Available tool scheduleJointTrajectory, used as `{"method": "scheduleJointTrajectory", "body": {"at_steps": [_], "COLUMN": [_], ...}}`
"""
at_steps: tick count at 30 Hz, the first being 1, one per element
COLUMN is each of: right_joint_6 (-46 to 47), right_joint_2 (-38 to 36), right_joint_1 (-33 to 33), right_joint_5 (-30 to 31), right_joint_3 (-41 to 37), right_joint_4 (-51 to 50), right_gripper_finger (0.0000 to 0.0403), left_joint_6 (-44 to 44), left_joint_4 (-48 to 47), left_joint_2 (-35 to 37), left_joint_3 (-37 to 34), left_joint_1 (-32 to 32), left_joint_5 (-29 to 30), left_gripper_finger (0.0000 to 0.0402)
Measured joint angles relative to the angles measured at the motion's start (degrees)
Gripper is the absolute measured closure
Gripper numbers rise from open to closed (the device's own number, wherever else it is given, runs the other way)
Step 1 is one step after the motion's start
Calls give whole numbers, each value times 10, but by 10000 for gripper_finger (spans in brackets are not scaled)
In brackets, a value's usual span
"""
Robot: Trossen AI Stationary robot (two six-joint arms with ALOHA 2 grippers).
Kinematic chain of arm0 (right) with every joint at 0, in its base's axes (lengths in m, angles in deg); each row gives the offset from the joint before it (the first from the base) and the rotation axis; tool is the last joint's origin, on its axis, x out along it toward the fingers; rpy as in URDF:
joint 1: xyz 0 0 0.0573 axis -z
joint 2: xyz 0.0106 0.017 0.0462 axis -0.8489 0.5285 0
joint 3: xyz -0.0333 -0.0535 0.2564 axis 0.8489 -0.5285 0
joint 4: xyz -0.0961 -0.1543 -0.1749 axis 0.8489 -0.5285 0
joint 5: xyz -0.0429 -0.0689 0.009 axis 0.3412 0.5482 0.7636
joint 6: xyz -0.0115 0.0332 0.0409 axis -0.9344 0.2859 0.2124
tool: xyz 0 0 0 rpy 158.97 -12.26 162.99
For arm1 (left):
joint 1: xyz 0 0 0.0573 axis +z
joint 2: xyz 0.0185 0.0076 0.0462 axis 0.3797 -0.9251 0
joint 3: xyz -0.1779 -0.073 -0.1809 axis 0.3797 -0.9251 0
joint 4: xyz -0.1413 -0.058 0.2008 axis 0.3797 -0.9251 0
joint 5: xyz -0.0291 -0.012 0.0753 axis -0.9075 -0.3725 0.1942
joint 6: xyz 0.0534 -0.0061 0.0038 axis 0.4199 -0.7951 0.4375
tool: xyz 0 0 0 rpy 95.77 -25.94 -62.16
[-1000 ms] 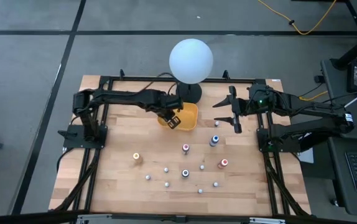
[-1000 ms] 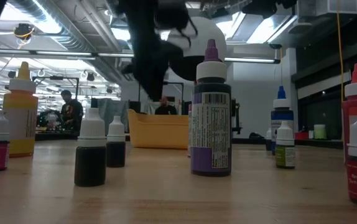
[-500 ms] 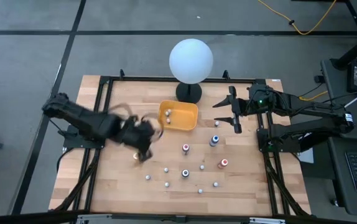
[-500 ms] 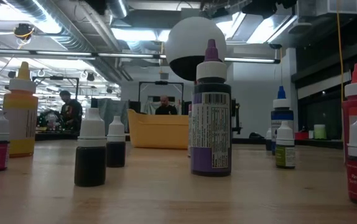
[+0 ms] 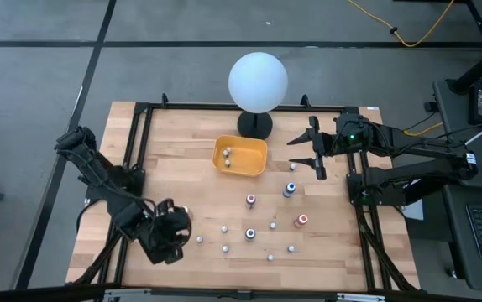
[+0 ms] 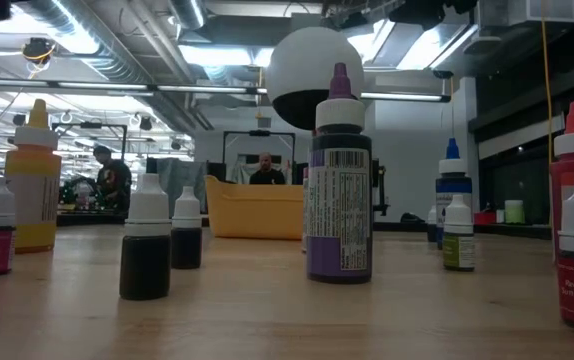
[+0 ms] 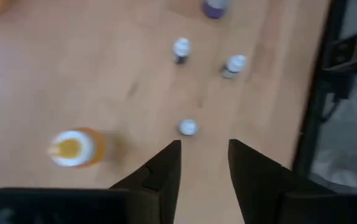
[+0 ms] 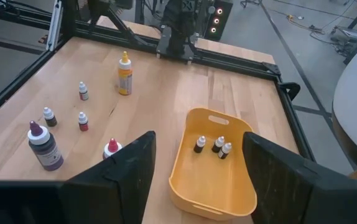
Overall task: Pick & Place food coloring
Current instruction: Put the small pink food coloring bottle into the yellow bin
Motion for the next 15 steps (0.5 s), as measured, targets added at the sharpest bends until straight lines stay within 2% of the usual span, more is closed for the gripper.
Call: {"method": "scheduleJointTrajectory", "body": {"at_steps": [5,8,15], "right_joint_6": [0,0,0], "right_joint_2": [0,0,0], "right_joint_1": [0,0,0], "right_joint_5": [0,0,0], "right_joint_3": [0,0,0], "right_joint_4": [0,0,-6], "right_gripper_finger": [162,162,162], "left_joint_6": [0,0,-46], "left_joint_4": [42,48,70], "left_joint_2": [-24,-53,-132], "left_joint_3": [-20,-20,-19], "left_joint_1": [2,5,28], "left_joint_5": [-51,-59,-75], "left_gripper_finger": [230,210,200]}}
